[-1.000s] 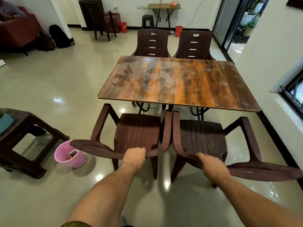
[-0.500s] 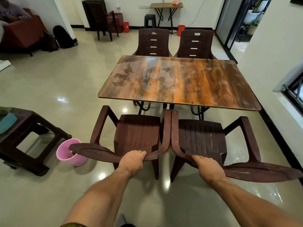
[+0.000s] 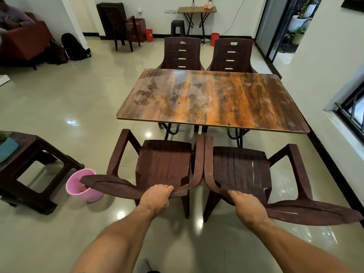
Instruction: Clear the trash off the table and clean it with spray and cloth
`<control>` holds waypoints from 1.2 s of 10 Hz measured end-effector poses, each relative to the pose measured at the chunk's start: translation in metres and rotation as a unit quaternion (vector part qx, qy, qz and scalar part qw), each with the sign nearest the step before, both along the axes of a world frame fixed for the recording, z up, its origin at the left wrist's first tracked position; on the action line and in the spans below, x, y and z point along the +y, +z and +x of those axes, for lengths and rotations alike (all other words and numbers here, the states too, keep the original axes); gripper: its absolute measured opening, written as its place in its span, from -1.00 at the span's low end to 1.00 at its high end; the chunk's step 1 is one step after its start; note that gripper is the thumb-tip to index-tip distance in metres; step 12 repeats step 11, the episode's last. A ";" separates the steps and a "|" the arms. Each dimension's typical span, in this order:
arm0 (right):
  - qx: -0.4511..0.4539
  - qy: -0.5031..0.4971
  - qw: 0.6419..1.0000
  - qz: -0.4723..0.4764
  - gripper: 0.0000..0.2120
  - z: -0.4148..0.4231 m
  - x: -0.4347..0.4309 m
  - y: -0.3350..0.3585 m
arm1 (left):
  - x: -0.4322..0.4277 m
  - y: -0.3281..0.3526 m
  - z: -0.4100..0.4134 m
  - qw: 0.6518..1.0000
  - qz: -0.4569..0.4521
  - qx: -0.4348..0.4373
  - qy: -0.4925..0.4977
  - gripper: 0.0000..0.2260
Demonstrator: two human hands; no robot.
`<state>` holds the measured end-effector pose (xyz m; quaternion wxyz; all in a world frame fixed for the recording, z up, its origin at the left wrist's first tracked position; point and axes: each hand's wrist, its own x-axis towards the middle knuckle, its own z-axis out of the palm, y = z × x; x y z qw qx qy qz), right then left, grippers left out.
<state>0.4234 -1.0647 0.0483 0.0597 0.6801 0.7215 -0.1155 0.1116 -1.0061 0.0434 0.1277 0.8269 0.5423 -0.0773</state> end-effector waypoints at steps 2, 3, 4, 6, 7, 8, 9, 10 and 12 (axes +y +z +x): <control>-0.002 0.006 1.000 0.008 -0.69 -0.002 -0.002 0.001 | -0.007 -0.001 -0.003 1.000 -0.004 -0.006 0.000 -0.76; -0.004 0.001 1.000 -0.001 -0.68 -0.001 -0.001 0.000 | -0.009 -0.001 -0.003 1.000 -0.005 -0.016 0.003 -0.77; -0.012 -0.004 1.000 -0.006 -0.68 -0.002 0.000 0.001 | -0.009 0.001 -0.002 1.000 -0.010 -0.024 0.005 -0.77; -0.030 -0.009 0.999 0.016 -0.51 -0.014 0.002 0.004 | -0.004 0.005 -0.001 0.999 -0.022 -0.031 -0.030 -0.58; -0.009 -0.016 0.999 0.034 -0.34 -0.033 0.005 0.008 | -0.009 0.007 -0.007 0.999 -0.013 -0.031 -0.041 -0.33; 0.035 -0.002 0.997 0.068 -0.39 -0.066 0.020 0.015 | -0.008 0.007 -0.023 0.999 -0.011 -0.032 -0.022 -0.34; 0.084 0.022 0.992 0.088 -0.38 -0.112 0.042 0.021 | 0.002 0.006 -0.051 1.000 -0.016 -0.016 0.001 -0.35; 0.113 0.064 0.986 0.103 -0.41 -0.177 0.066 0.022 | 0.009 0.011 -0.096 1.000 -0.020 -0.001 0.017 -0.37; 0.138 0.093 0.982 0.087 -0.38 -0.246 0.092 0.018 | 0.033 0.014 -0.142 0.998 -0.023 -0.007 0.051 -0.43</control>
